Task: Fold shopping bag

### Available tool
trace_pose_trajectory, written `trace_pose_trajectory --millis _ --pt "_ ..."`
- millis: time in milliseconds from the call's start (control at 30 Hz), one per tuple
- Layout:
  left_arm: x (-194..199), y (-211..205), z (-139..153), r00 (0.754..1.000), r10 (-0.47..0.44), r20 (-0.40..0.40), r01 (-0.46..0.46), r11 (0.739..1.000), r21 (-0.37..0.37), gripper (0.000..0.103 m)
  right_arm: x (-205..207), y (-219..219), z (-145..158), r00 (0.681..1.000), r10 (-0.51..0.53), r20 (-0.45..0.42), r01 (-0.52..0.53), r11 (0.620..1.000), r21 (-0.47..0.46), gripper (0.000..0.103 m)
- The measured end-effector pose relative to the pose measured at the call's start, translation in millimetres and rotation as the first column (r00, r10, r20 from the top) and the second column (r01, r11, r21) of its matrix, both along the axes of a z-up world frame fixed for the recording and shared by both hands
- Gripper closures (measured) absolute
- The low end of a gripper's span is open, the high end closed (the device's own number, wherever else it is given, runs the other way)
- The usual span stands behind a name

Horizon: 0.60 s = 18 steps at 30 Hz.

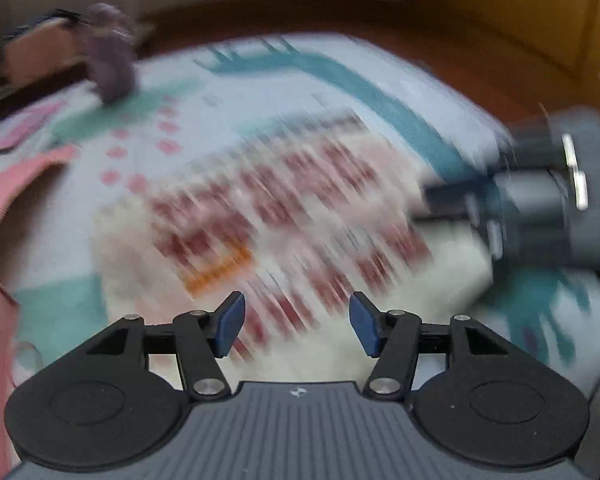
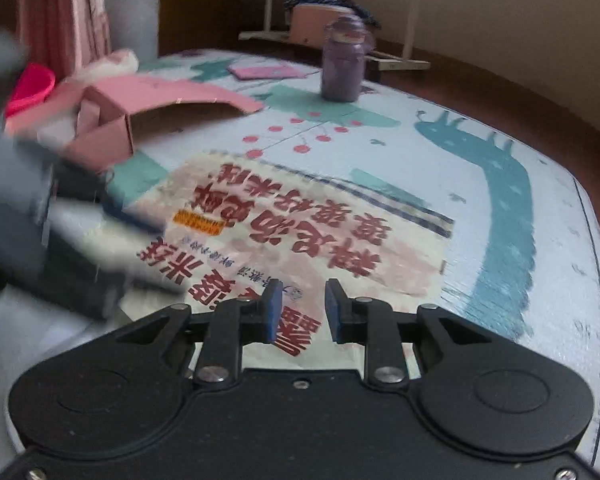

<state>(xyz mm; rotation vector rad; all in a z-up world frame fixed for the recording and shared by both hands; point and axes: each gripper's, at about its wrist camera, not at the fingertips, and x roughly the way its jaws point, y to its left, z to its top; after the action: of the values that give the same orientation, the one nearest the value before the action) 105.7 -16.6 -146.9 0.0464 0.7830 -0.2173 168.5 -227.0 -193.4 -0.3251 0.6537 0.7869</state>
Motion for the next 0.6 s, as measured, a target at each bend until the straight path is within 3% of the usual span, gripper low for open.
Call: trace_pose_trajectory --millis 100,167,233,367,400,467,500,600 --pt "41.6 4.0 -29.3 0.999 0.042 0.013 -0.042 0.999 -0.024 0.046 4.8 7.9 -3.9 1.0 0.019 0.001 -0.019 1.0 0.0 0.079" --pt "75.2 -3.2 -54.1 1.0 0.019 0.008 -0.019 0.999 -0.048 0.048 0.3 15.7 -8.3 0.999 0.049 0.0 -0.049 0.999 -0.004 0.079" --pt "97.0 -18.0 -69.7 1.0 -0.008 0.008 0.008 1.0 -0.026 0.049 -5.2 26.0 -16.0 0.996 0.085 -0.006 -0.085 0.996 -0.032 0.079" --pt "166.3 -62.9 -145.0 0.995 -0.097 -0.026 0.1 0.98 0.17 0.054 -1.4 24.3 -25.8 0.996 0.075 -0.056 -0.078 0.996 -0.039 0.079" --pt "181.9 -63.6 -157.7 0.995 -0.098 0.001 0.096 0.978 0.183 0.054 0.2 22.4 -25.7 0.995 0.068 -0.068 -0.071 0.997 -0.031 0.079" --pt "205.7 -56.6 -168.5 0.998 -0.064 -0.007 0.064 0.987 0.147 0.053 0.2 20.2 -25.1 0.995 0.064 -0.078 -0.066 0.997 -0.028 0.079" --pt "236.9 -43.2 -185.2 1.0 0.006 -0.026 -0.003 0.993 0.119 0.053 0.0 19.3 -24.8 0.995 0.062 -0.081 -0.065 0.997 -0.028 0.079" --pt "266.1 -24.1 -203.5 0.996 0.075 -0.046 -0.071 0.994 0.089 0.052 2.4 14.9 -24.4 0.993 0.053 -0.107 -0.054 0.998 -0.011 0.079"
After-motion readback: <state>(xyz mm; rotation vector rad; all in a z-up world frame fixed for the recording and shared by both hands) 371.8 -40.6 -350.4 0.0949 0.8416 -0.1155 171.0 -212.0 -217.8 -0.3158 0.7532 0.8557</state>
